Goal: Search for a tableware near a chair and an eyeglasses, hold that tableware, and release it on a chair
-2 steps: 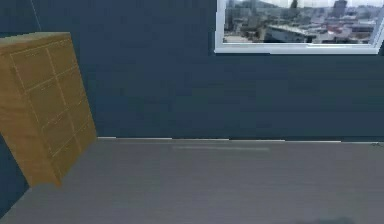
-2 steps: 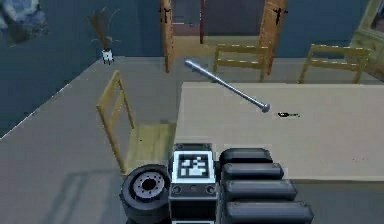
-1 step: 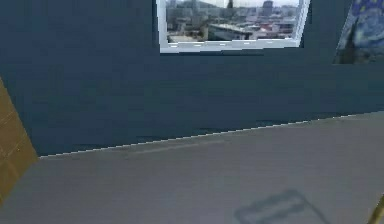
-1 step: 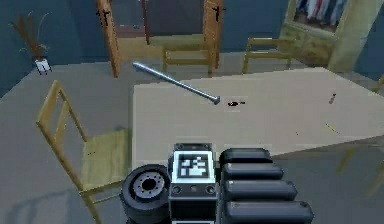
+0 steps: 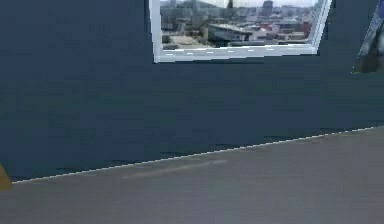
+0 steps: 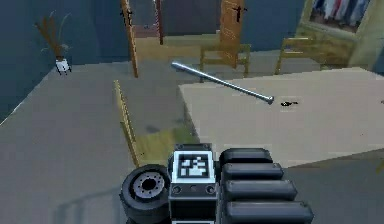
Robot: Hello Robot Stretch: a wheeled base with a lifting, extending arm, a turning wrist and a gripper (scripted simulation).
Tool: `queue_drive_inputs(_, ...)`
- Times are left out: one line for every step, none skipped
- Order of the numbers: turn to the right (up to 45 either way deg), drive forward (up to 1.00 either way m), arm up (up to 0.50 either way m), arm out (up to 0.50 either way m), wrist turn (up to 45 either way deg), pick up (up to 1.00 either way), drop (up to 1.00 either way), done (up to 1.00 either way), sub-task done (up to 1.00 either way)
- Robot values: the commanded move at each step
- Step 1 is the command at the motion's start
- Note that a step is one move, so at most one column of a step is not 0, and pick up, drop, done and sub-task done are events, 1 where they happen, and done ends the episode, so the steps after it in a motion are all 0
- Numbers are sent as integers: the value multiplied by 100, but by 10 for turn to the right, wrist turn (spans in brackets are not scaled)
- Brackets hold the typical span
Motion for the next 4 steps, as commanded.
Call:
queue_drive_inputs(240,0,0,0,0,0,0,0,0)
queue_drive_inputs(0,85,0,0,0,0,0,0,0)
queue_drive_inputs(450,0,0,0,0,0,0,0,0)
queue_drive_inputs(60,0,0,0,0,0,0,0,0)
